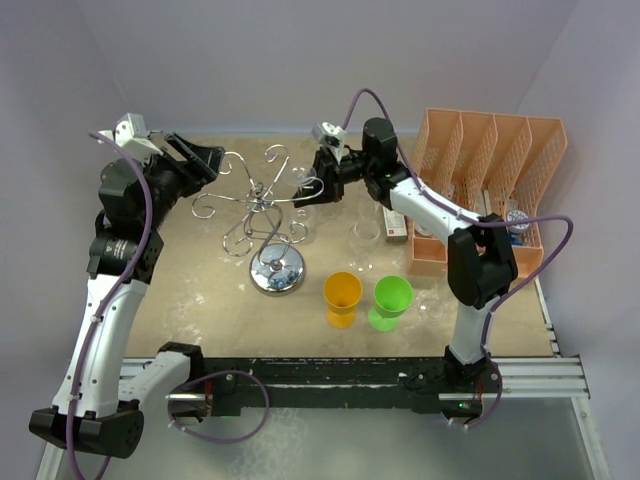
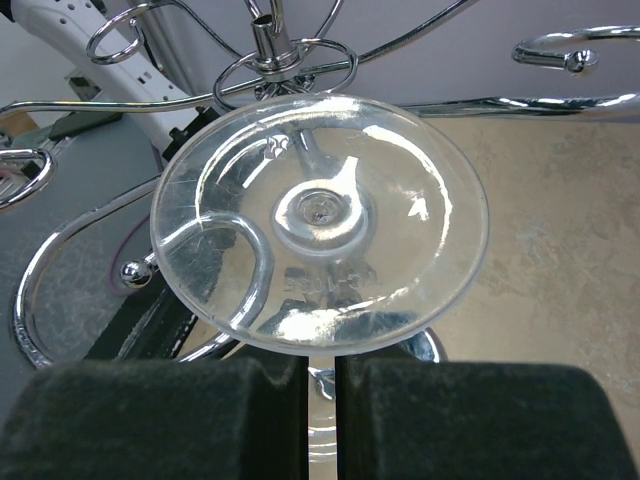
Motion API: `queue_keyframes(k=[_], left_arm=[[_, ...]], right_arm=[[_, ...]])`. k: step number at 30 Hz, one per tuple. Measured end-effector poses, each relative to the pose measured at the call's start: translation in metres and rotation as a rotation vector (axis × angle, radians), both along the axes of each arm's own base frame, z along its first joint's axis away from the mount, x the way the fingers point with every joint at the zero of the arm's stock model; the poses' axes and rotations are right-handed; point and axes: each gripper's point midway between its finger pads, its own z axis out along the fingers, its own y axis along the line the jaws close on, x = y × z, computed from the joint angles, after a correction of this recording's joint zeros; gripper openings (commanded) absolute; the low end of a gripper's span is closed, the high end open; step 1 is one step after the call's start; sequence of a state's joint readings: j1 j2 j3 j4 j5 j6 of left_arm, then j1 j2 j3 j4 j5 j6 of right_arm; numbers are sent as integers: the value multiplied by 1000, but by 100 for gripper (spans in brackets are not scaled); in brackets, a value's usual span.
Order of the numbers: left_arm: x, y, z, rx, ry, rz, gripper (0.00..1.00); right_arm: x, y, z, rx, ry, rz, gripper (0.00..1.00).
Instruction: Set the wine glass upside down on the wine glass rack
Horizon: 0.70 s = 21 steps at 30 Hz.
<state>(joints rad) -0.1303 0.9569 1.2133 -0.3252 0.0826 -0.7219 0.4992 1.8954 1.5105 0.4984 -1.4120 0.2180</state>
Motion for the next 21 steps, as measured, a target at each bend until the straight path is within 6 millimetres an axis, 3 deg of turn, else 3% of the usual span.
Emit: queue_keyframes(k=[21], left_arm=[[13,20,-26,27,93,123,65]], right_arm=[[-17,-11,4,-9,-35,-2,0]])
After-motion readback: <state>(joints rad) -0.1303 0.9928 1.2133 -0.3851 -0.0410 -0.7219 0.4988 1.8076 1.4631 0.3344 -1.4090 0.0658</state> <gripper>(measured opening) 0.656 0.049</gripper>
